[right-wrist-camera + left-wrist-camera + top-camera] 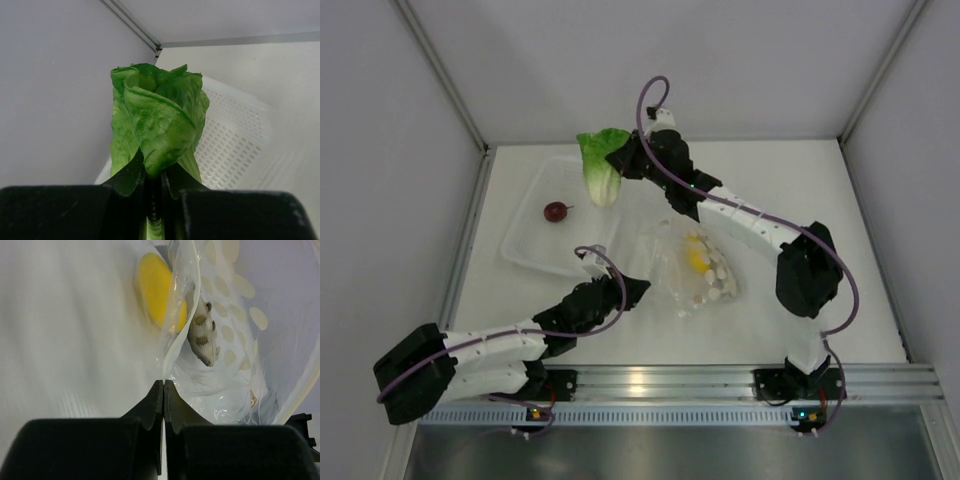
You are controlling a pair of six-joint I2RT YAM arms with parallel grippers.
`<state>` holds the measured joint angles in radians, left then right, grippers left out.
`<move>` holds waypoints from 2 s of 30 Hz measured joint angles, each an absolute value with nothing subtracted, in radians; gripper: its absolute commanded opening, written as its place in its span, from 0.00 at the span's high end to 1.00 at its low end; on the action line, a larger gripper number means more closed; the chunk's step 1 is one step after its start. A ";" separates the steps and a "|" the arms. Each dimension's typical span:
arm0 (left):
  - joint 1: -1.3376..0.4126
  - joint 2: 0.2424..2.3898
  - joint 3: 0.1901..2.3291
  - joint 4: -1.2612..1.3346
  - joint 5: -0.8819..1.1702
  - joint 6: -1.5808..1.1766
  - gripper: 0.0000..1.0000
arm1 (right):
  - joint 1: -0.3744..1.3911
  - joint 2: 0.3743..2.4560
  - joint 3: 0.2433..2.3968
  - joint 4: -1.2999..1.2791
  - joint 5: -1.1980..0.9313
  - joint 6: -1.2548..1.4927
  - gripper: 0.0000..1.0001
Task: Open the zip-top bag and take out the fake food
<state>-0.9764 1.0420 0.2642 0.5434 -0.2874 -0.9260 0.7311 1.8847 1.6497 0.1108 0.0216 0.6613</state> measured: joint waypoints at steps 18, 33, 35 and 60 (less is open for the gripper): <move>-0.976 0.934 0.215 0.521 -0.309 -0.926 1.00 | 0.817 2.204 2.048 -0.145 0.016 0.521 0.17; -0.976 0.918 0.347 0.401 -0.332 -0.883 1.00 | 0.815 1.866 1.906 -0.368 0.143 0.348 0.24; -0.976 0.919 0.382 0.378 -0.334 -0.880 1.00 | 0.812 1.772 1.836 -0.392 0.167 0.331 0.24; -0.976 1.041 0.550 0.337 -0.318 -0.873 1.00 | 0.810 1.205 1.207 -0.675 0.363 0.307 0.64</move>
<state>-0.9764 1.0412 0.5495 0.3374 -0.3180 -0.8734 0.8097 1.2053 1.2072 -0.6746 0.3634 0.3073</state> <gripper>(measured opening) 0.019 0.410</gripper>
